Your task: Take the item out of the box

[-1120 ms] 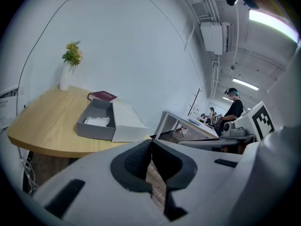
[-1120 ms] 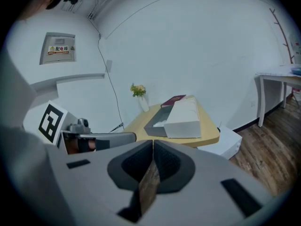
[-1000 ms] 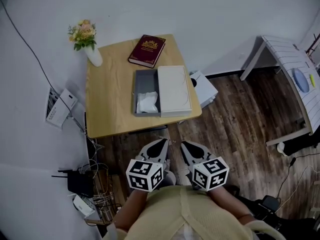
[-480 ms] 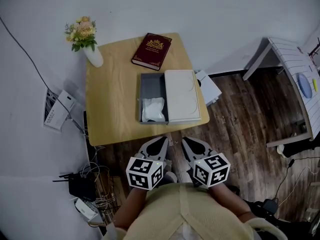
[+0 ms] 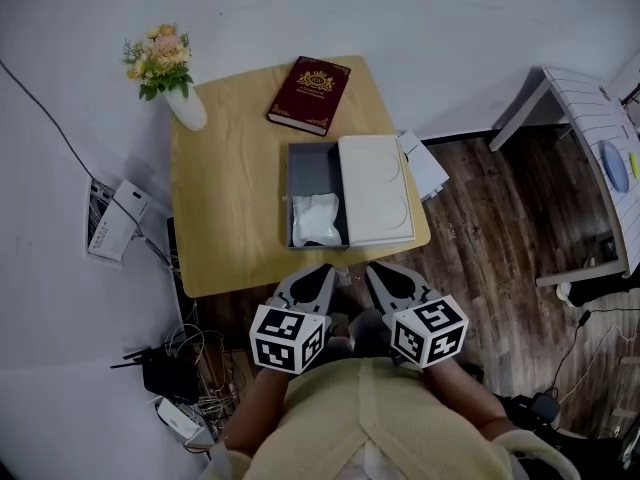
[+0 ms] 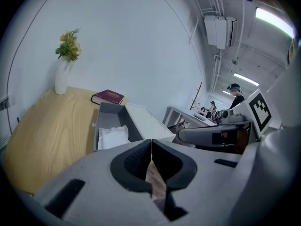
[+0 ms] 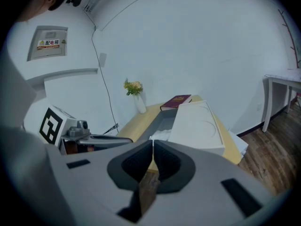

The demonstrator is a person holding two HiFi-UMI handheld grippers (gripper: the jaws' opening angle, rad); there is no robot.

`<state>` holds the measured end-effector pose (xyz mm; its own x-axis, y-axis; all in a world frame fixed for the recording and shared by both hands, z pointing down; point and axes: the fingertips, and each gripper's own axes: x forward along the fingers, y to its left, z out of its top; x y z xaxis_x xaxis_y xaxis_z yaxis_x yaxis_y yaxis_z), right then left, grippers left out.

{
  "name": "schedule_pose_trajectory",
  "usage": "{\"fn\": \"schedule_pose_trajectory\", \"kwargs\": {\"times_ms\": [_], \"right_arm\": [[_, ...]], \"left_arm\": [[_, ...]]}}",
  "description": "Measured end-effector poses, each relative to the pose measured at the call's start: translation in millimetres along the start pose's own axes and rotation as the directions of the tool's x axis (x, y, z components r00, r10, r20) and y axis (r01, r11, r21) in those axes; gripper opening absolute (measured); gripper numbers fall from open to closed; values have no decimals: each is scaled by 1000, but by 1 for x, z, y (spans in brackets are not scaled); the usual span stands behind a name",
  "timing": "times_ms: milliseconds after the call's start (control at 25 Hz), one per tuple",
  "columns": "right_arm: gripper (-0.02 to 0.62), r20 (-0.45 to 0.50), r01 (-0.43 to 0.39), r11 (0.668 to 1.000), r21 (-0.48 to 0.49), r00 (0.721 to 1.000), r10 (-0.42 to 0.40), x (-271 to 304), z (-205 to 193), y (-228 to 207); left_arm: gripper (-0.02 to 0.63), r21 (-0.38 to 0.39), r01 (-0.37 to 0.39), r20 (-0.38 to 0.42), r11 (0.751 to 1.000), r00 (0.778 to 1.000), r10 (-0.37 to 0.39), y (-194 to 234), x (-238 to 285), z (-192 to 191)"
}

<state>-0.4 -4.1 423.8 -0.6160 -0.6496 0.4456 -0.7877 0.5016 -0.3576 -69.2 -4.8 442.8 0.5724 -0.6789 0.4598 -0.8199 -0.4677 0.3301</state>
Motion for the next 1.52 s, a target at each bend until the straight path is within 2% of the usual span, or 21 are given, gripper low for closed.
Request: {"fn": "schedule_pose_trajectory", "kwargs": {"times_ms": [280, 600, 720, 880, 1040, 1200, 1520], "right_arm": [[31, -8, -13, 1000, -15, 1000, 13, 17, 18, -9], [31, -40, -84, 995, -61, 996, 81, 41, 44, -23], [31, -56, -108, 992, -68, 993, 104, 52, 54, -33], [31, -97, -166, 983, -79, 983, 158, 68, 63, -40], [31, -146, -227, 969, -100, 966, 212, 83, 71, -44], [31, -202, -280, 951, -130, 946, 252, 92, 70, -46], [31, -243, -315, 937, -148, 930, 275, 108, 78, -58]], "left_arm": [[20, -19, 39, 4, 999, 999, -39, 6, 6, 12], [20, -2, 8, -40, 1000, 999, -8, 20, 28, 32], [20, 24, -42, -57, 999, 997, 43, 34, 38, 41], [20, 33, -97, -93, 995, 991, 100, 50, 49, 47], [20, 36, -102, -135, 994, 985, 106, 58, 64, 51], [20, 41, -104, -225, 994, 968, 111, 64, 76, 44], [20, 49, -122, -296, 991, 946, 131, 76, 90, 43]]}}
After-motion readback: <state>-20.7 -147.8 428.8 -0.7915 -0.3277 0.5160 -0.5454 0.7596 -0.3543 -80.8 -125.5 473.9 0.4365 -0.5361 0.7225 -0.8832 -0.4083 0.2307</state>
